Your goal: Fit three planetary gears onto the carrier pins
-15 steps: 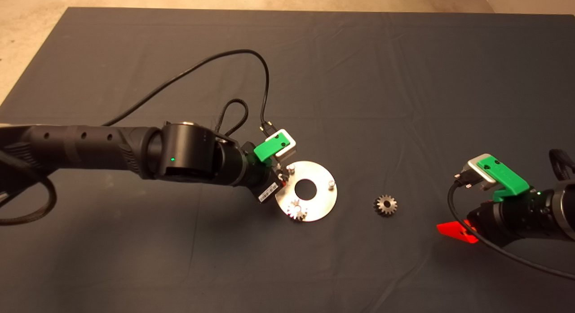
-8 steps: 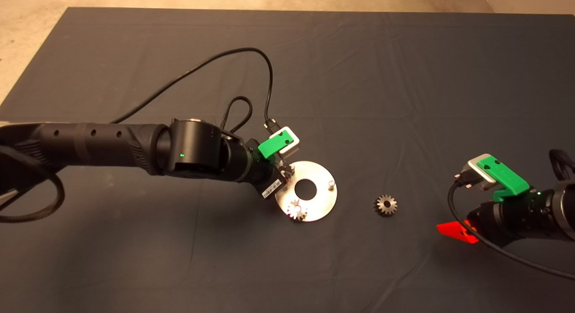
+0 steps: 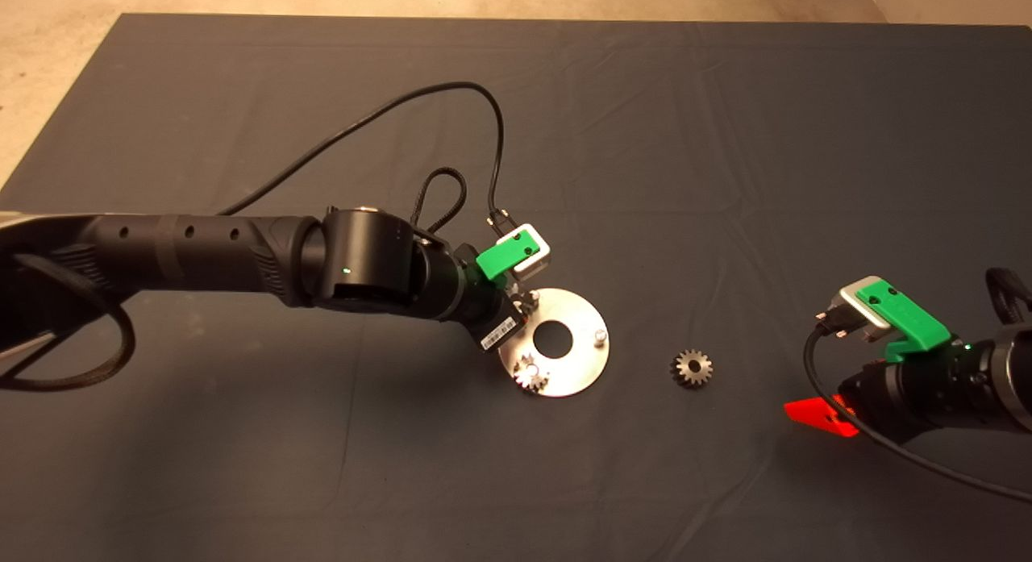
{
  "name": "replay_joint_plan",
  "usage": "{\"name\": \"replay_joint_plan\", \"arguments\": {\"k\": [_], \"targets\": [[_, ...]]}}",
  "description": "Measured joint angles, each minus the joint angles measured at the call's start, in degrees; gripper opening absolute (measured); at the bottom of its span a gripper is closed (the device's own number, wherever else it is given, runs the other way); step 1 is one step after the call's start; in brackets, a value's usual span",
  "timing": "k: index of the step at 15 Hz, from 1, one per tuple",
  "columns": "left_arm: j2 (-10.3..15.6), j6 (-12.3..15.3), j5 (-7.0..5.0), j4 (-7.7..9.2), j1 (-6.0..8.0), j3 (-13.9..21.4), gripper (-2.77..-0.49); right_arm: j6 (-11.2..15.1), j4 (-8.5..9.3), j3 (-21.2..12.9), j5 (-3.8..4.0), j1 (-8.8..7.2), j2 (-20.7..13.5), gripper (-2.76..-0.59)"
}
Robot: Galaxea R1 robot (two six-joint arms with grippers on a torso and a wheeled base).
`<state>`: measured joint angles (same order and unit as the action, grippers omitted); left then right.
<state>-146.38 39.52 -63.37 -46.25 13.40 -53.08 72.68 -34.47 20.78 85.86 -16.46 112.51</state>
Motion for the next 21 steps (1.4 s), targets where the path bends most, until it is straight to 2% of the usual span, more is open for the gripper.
{"name": "replay_joint_plan", "arguments": {"k": [2, 4, 16, 21], "targets": [[0.1, 0.0, -0.13, -0.07, 1.29, -0.1, -2.51, 0.0, 0.0, 0.0, 0.0, 0.0, 0.0, -0.63], [0.1, 0.0, -0.17, -0.07, 1.71, -0.1, -2.51, 0.0, -0.01, 0.0, 0.02, 0.0, 0.0, -0.63], [0.1, 0.4, -0.06, -0.05, 1.69, -0.1, -2.51, 0.0, -0.01, 0.0, 0.02, 0.0, 0.0, -0.63], [0.0, 1.8, 0.22, -0.05, 1.67, 0.0, -2.51, 0.0, -0.01, 0.0, 0.02, 0.0, 0.0, -0.63]]}}
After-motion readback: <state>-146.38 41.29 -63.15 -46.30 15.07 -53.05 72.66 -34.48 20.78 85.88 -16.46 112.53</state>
